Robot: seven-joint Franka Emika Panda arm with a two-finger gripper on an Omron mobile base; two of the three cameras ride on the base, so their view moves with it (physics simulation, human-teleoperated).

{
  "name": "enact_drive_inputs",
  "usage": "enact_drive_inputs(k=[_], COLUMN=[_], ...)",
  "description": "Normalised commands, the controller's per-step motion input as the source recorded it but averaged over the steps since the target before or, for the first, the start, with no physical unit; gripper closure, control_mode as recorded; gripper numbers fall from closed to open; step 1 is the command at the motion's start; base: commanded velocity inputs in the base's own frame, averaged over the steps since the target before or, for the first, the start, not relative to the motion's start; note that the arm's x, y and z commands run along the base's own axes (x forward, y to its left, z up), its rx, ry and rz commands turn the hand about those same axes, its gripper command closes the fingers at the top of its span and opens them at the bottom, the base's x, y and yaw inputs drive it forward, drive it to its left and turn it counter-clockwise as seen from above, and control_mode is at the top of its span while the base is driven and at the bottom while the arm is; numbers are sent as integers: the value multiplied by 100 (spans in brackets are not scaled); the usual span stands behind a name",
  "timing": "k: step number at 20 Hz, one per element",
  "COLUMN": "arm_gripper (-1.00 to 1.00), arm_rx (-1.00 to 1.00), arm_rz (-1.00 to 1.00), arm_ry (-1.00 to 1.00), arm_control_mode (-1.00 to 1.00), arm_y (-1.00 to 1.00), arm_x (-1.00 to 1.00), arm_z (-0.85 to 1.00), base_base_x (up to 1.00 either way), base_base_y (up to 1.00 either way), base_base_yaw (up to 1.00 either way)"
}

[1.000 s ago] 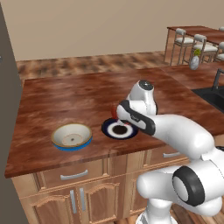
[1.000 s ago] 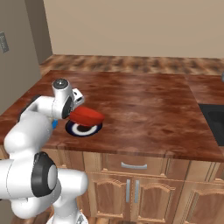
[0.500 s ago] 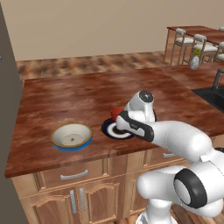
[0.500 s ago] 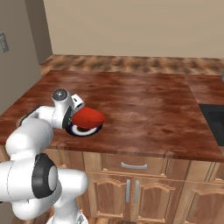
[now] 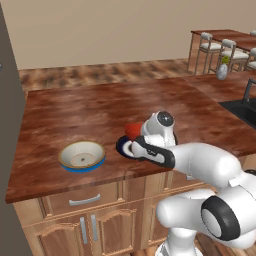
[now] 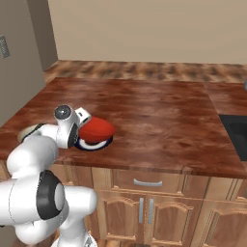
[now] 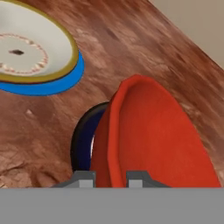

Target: Move the bowls from the cabinet to the plates on the dining table.

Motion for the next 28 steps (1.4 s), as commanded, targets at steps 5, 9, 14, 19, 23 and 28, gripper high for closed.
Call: enact_drive_inputs(k=[5, 9, 14, 19, 23, 28], arm_gripper=[100, 100, 100, 100, 100, 100], arm_rx=[0, -3, -4, -2, 0, 0], arm_rz=[0, 0, 0, 0, 0, 1], arm_ry=[8, 0, -4, -5, -1, 0], arm_control_mode=[-100, -100, -100, -100, -100, -100], arm_y=[8, 21, 12, 3, 0, 0], arm_x=[1, 22, 36, 14, -2, -1], arm_z=[0, -4, -11, -11, 0, 0], base_base_x=[0, 0, 0, 0, 0, 0], base_base_y=[0, 0, 0, 0, 0, 0], base_base_yaw=[0, 0, 0, 0, 0, 0])
